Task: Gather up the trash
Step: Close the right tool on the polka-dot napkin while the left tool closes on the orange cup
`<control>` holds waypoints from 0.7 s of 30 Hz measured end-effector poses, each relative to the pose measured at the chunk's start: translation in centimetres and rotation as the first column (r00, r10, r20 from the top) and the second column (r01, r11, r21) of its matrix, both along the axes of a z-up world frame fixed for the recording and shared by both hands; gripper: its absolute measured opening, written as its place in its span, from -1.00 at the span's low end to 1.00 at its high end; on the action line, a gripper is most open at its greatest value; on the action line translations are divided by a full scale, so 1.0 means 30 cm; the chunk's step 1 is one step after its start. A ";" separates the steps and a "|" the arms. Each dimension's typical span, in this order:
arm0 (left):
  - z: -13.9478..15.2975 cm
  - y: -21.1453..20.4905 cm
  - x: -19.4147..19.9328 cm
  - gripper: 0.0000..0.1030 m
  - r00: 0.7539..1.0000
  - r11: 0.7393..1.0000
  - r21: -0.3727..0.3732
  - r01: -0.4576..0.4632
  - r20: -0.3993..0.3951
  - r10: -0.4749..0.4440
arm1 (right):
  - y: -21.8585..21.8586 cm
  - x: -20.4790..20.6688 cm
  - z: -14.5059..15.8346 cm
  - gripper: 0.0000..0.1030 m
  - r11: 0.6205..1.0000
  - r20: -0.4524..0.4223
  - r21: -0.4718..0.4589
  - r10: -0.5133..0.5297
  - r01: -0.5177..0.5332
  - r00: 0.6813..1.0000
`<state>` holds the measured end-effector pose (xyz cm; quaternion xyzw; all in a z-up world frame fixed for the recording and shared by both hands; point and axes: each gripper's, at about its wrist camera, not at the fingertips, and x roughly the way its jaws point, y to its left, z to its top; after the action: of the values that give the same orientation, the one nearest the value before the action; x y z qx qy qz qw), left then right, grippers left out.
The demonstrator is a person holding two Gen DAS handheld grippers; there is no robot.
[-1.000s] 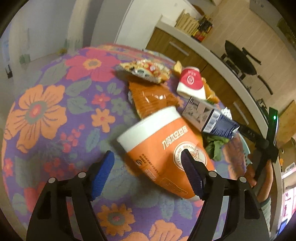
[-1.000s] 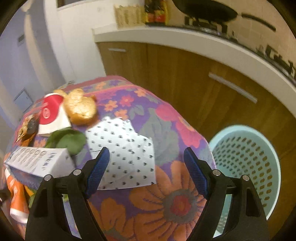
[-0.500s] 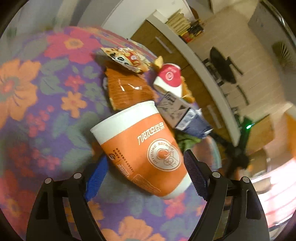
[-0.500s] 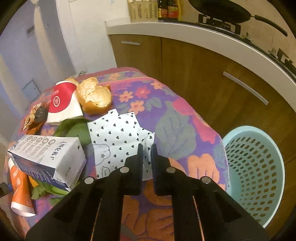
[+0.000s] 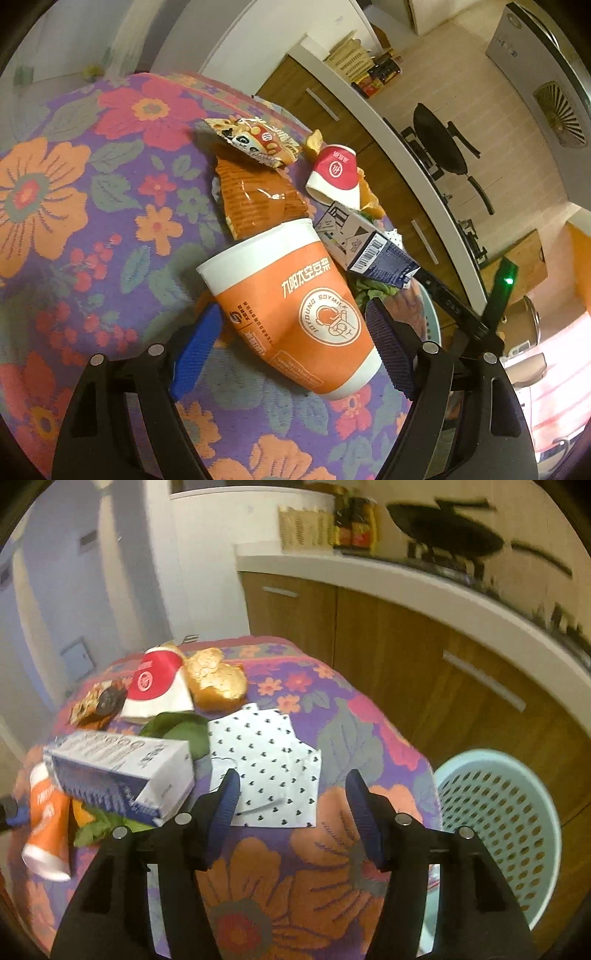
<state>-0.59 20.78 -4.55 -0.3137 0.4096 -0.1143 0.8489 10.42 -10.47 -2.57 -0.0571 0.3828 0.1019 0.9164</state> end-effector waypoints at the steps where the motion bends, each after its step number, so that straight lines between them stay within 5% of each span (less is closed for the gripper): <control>1: -0.001 0.001 0.001 0.50 1.000 1.000 0.001 0.000 0.000 0.000 | 0.011 -0.011 0.009 0.08 1.000 0.009 -0.011 0.007 -0.007 1.000; 9: -0.008 0.000 0.001 0.50 1.000 1.000 0.013 0.005 -0.001 -0.005 | 0.042 -0.024 -0.025 0.08 0.995 -0.079 -0.014 0.094 -0.095 0.992; 13: -0.016 -0.005 0.006 0.50 1.000 1.000 0.013 0.009 -0.005 -0.009 | 0.020 -0.005 -0.051 0.08 0.999 -0.125 0.000 0.051 -0.052 0.991; 18: -0.006 0.003 -0.005 0.50 1.000 1.000 0.010 0.001 0.008 -0.001 | -0.089 0.014 -0.023 0.08 0.983 -0.150 0.169 -0.051 0.076 0.987; 21: -0.002 0.008 -0.004 0.50 1.000 1.000 0.007 0.002 0.014 -0.002 | -0.130 0.044 -0.055 0.09 0.954 -0.237 0.279 -0.039 0.106 0.971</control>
<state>-0.71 21.03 -4.62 -0.3095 0.4045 -0.1158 0.8527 11.73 -14.38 -4.23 0.1039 0.4684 0.1286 0.8679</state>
